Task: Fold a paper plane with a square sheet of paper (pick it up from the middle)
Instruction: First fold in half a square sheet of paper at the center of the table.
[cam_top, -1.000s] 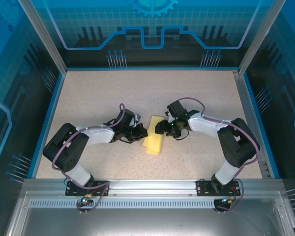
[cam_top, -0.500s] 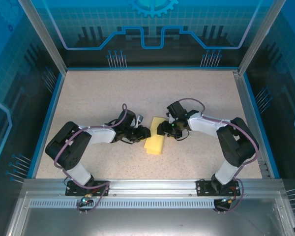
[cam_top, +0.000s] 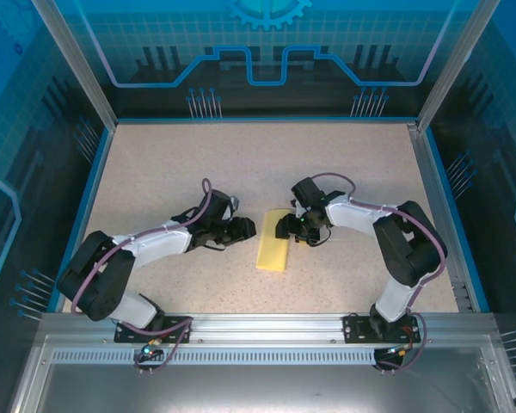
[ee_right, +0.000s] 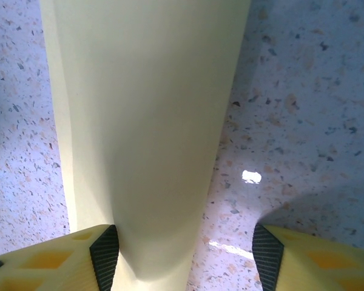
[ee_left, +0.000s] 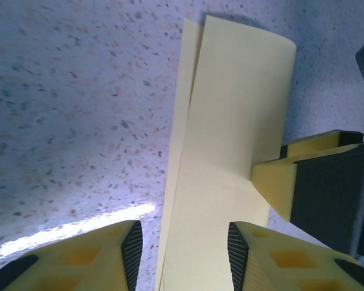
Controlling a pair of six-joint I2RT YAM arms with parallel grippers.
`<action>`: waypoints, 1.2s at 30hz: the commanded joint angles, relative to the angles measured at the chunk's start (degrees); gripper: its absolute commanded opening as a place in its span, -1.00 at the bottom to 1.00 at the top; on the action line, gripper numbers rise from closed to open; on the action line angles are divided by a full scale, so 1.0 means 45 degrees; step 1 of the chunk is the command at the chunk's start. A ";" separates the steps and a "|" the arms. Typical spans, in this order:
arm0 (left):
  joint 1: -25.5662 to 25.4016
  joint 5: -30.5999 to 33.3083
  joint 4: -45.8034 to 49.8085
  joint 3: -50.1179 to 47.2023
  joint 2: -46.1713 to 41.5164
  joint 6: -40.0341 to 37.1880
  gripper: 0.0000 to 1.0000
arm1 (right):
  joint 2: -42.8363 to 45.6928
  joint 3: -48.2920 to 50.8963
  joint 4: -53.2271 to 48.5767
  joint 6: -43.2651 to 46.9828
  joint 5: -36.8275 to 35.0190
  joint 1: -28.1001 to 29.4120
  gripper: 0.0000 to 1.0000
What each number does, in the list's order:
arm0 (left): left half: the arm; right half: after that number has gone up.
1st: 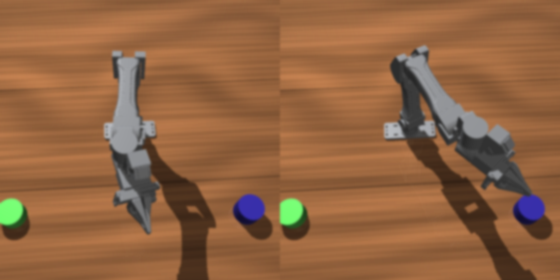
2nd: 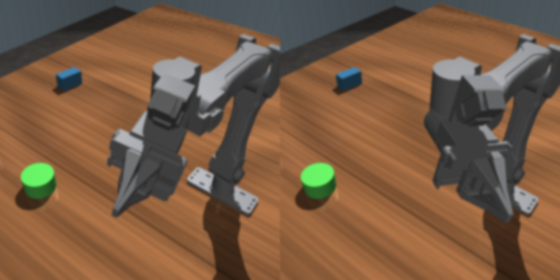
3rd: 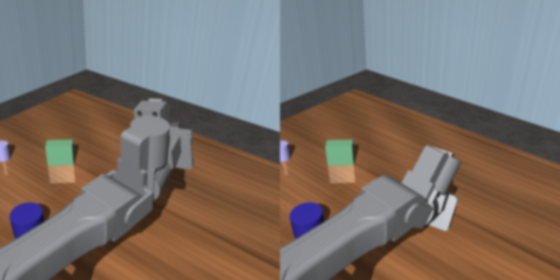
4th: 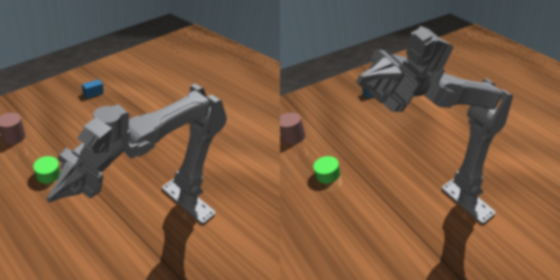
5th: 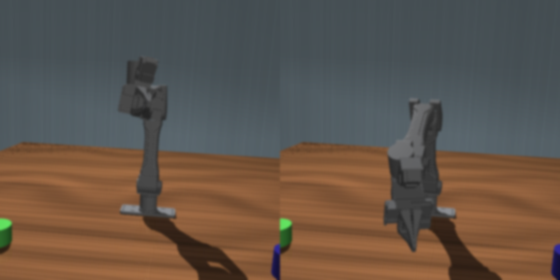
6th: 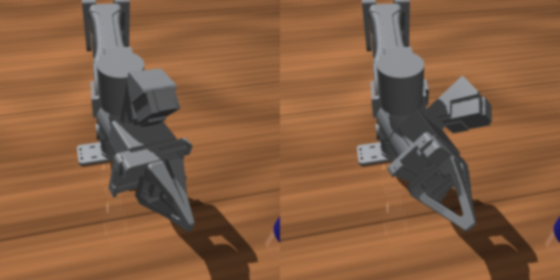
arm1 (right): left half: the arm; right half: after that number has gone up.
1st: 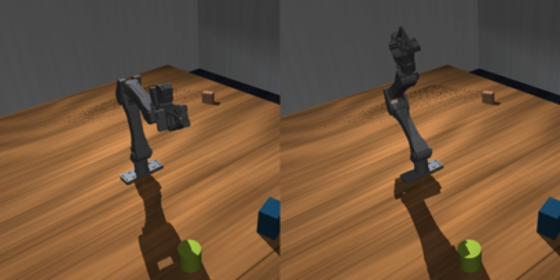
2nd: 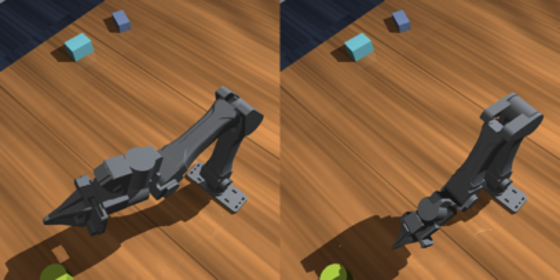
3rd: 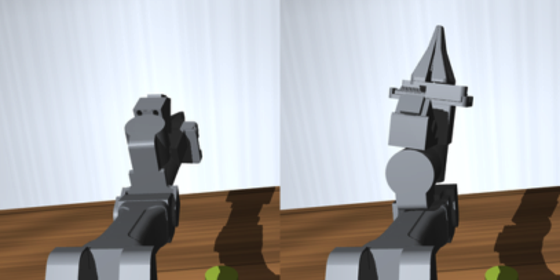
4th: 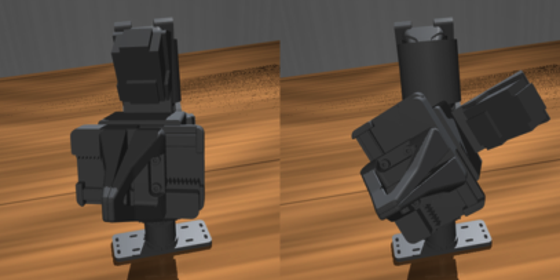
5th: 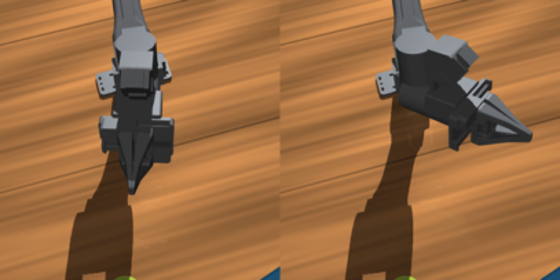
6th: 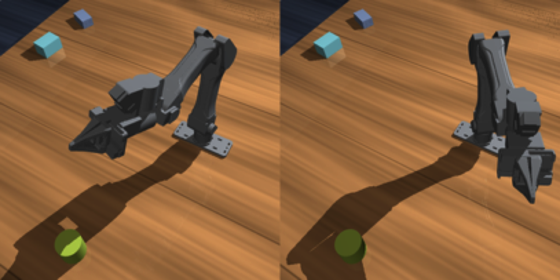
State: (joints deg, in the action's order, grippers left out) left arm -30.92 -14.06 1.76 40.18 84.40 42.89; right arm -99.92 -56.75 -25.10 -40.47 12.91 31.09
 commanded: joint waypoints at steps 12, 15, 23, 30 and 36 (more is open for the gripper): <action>-0.0048 0.0705 0.0922 0.0534 -0.0235 -0.0501 -0.10 | -0.1142 -0.1165 -0.1435 0.0594 -0.0598 0.0376 0.41; -0.0048 0.0673 0.0957 0.0564 -0.0274 -0.0482 -0.10 | -0.1483 -0.1388 -0.1880 0.0450 -0.0834 0.0395 0.41; -0.0047 0.0516 0.0986 0.0699 -0.0378 -0.0469 -0.10 | -0.1789 -0.1432 -0.1651 0.0166 -0.0865 0.0414 0.44; -0.0048 0.0235 0.0837 0.0740 -0.0241 -0.0445 -0.13 | -0.2108 -0.1685 -0.2130 0.0438 -0.1061 0.0415 0.44; -0.0056 -0.0095 0.0708 0.0968 0.0125 -0.0391 -0.23 | -0.2305 -0.1840 -0.2410 0.0679 -0.1285 0.0473 0.43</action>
State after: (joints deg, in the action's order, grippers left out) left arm -30.92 -12.27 4.86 42.06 84.18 41.82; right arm -106.17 -65.67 -35.46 -39.22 10.70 32.47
